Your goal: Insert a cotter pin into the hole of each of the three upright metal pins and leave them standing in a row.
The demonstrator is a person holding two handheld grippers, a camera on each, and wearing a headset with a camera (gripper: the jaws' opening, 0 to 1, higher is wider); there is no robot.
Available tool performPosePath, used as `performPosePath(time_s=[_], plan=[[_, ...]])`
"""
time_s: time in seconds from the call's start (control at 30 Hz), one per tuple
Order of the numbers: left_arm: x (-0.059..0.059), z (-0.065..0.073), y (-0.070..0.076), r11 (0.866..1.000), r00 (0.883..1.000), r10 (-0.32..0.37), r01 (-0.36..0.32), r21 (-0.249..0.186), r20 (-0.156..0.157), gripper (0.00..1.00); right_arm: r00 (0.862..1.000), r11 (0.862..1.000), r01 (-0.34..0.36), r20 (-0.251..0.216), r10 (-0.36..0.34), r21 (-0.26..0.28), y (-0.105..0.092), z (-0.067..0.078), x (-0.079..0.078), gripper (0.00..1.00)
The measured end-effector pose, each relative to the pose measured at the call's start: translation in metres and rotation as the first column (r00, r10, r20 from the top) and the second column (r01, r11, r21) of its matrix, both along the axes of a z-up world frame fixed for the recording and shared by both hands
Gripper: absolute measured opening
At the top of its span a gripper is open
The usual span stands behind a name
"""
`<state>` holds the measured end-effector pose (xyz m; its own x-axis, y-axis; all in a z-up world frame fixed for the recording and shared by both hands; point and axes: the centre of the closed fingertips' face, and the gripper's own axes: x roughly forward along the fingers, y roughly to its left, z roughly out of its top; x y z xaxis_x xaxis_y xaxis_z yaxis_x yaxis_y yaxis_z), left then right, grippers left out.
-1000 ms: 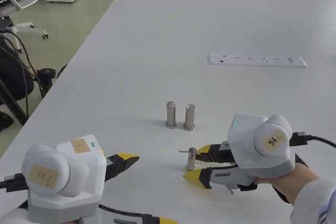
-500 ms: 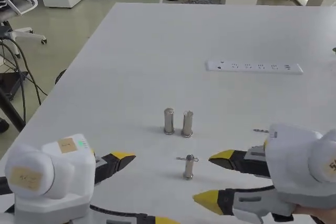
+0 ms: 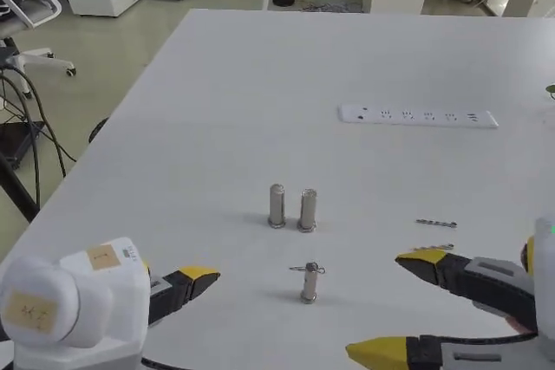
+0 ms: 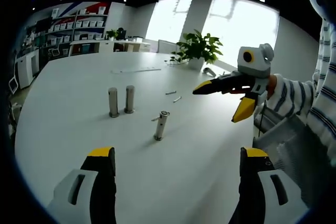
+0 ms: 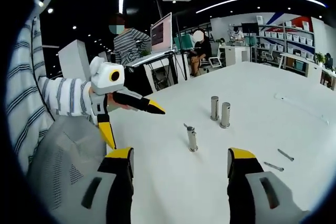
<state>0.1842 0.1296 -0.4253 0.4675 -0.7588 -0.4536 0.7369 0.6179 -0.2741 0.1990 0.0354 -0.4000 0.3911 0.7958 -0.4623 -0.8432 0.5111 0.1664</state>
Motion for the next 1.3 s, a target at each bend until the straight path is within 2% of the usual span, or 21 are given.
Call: performPosePath(time_s=[0.17,0.27,0.37,0.5,0.6,0.7,0.77,0.93,1.17,1.3], plan=[[0.002,0.002,0.003,1.0,1.0,0.009,-0.009,-0.007,0.006,0.98,1.0,1.0,0.02,-0.024,-0.02,0.0,-0.003,-0.003,-0.001,0.77],[0.004,0.005,0.004,1.0,1.0,0.015,-0.015,-0.012,0.008,0.98,0.998,0.999,0.042,-0.043,-0.042,0.003,-0.006,-0.002,0.0,0.76],[0.005,0.005,0.007,1.0,1.0,0.026,-0.026,-0.009,0.004,0.98,0.998,0.999,0.049,-0.032,-0.05,-0.011,-0.009,-0.003,0.001,0.78],[0.006,0.003,0.011,0.999,0.999,0.035,-0.035,-0.001,0.003,0.98,0.997,0.998,0.069,-0.046,-0.069,-0.011,-0.012,-0.003,0.002,0.86],[0.007,0.003,0.014,0.999,0.999,0.036,-0.036,0.004,0.001,0.98,0.997,0.998,0.062,-0.048,-0.063,-0.023,-0.012,-0.003,0.0,0.88],[0.01,0.003,0.016,0.999,0.999,0.039,-0.039,0.003,-0.001,0.98,0.993,0.996,0.093,-0.068,-0.092,0.013,-0.01,0.0,0.0,0.92],[0.012,0.002,0.018,0.999,0.999,0.042,-0.042,0.007,-0.001,0.99,0.993,0.995,0.1,-0.065,-0.099,0.015,-0.01,0.001,0.0,0.96],[0.019,0.004,0.022,0.999,0.999,0.052,-0.052,0.006,0.006,0.99,0.992,0.994,0.109,-0.065,-0.109,-0.009,-0.011,0.0,-0.002,0.97],[0.029,0.005,0.026,0.998,0.998,0.058,-0.058,0.009,0.015,0.98,0.989,0.991,0.136,-0.063,-0.135,0.01,-0.011,0.005,-0.005,0.97],[0.034,0.008,0.025,0.998,0.998,0.054,-0.054,0.011,0.023,0.98,0.988,0.99,0.139,-0.065,-0.138,0.007,-0.012,0.003,-0.007,0.96]])
